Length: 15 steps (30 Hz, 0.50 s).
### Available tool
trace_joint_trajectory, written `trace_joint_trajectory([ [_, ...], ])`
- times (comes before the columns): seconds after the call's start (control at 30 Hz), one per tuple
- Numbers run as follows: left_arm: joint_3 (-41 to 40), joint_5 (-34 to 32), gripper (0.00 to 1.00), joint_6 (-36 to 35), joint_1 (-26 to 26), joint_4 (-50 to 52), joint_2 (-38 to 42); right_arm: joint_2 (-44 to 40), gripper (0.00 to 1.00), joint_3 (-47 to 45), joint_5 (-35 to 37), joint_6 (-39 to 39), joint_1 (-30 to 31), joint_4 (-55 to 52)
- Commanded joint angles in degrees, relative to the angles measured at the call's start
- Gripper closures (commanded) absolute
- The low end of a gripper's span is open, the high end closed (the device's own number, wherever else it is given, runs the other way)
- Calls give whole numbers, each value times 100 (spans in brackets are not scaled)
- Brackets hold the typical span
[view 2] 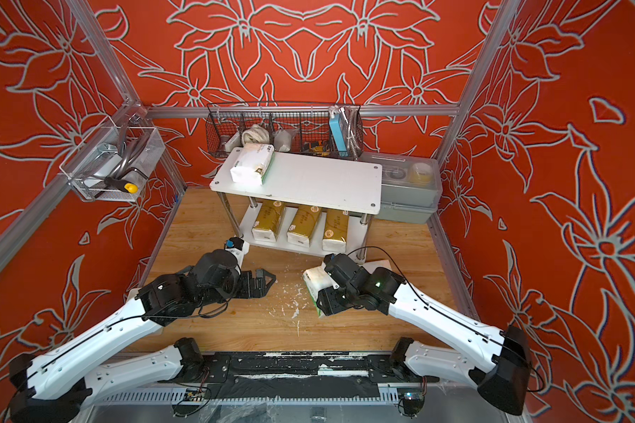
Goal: Place the tissue boxes on the shelf by color
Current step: Pick up the box of tissues from the center of the board, then place a box of tissues on the shelf.
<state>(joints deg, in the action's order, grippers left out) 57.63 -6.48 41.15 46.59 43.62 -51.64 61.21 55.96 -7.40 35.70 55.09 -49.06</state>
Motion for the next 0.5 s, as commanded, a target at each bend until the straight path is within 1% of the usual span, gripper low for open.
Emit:
trace_joint_trajectory([
  [0.0,416,-379,1,-188,-183,469,50,-50,48,706,5,277,221,-375],
  [0.1,771,-524,1,-379,-502,710,31,151,48,1509,113,333,421,-612],
  [0.23,1115,-523,1,-665,-1093,820,5,609,48,2677,285,335,581,-938],
  [0.3,1268,-471,1,-808,-1388,811,-36,914,48,3408,418,328,608,-1119],
  [0.33,1321,-430,1,-857,-1502,792,-71,1069,48,3727,518,319,601,-1149],
  [0.47,1488,-127,1,-976,-1937,689,-259,1903,47,5430,1238,212,608,-1845],
])
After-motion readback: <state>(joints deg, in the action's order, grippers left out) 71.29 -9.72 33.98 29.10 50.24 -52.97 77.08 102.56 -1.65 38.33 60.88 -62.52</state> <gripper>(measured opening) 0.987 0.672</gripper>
